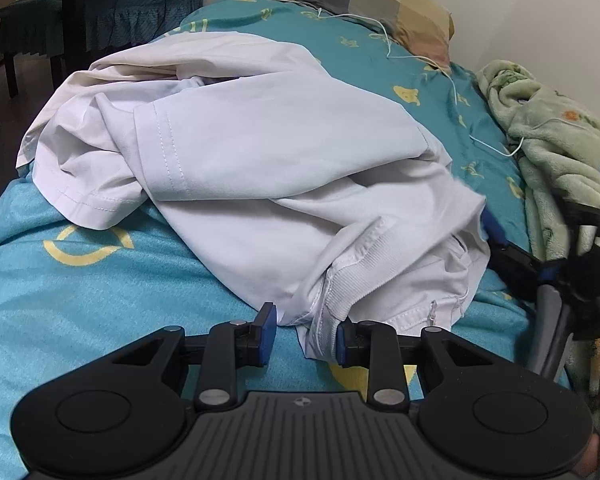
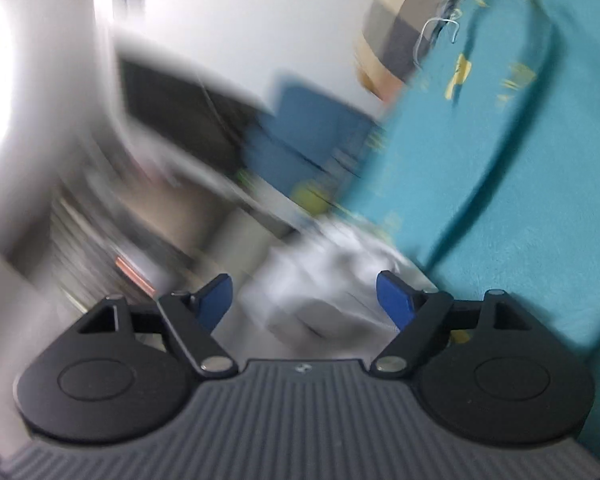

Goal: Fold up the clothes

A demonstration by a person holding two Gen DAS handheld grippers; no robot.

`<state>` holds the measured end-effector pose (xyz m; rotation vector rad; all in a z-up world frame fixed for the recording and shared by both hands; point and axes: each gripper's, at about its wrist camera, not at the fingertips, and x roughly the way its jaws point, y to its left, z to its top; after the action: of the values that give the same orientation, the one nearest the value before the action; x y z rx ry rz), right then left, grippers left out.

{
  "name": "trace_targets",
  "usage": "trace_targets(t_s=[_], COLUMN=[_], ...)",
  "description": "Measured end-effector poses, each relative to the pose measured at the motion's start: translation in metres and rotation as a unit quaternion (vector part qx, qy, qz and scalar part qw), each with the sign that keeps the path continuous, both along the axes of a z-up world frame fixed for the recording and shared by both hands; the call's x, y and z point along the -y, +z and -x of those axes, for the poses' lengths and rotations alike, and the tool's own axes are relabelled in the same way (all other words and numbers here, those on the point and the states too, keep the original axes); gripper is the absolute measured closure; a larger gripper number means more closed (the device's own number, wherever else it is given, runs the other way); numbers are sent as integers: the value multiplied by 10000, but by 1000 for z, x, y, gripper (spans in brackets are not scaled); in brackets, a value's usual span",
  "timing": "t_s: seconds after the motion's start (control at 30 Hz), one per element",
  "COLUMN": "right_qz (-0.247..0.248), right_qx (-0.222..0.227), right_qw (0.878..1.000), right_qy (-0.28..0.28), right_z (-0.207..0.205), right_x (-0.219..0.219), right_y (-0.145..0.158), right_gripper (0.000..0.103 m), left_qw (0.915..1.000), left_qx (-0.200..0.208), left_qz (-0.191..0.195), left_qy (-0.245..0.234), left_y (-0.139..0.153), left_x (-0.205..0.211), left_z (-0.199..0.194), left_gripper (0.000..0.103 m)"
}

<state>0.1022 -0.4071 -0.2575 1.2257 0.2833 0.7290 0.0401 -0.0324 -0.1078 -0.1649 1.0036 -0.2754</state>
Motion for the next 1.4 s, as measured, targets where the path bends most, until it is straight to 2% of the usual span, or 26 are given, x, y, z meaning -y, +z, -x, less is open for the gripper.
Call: trace_targets(t_s=[0.03, 0.07, 0.1, 0.13, 0.17, 0.27, 1.4], right_qz=[-1255, -2148, -2206, -1897, -1647, -1790, -1780], right_qx=[172, 313, 305, 317, 492, 495, 487], right_qw=[9919, 9761, 9747, 9810, 9847, 9821, 9824], right_qy=[20, 75, 170, 257, 290, 299, 299], right_z=[1, 1, 0, -1, 0, 0, -1], right_x=[14, 22, 22, 18, 14, 13, 13], right_y=[-27, -43, -40, -35, -31, -30, -25], right_gripper=[22, 20, 9, 4, 4, 2, 2], left_qw=[10000, 10000, 10000, 10000, 10000, 9999, 9999], left_qx=[-10, -19, -30, -37, -39, -56, -62], left_qz=[-2, -12, -28, -39, -52, -66, -13], left_qy=[10, 24, 39, 47, 53, 83, 95], left_y=[0, 0, 1, 1, 1, 1, 4], left_x=[0, 0, 0, -1, -1, -2, -7], left_z=[0, 0, 0, 0, 1, 1, 1], left_gripper=[72, 72, 72, 72, 72, 72, 72])
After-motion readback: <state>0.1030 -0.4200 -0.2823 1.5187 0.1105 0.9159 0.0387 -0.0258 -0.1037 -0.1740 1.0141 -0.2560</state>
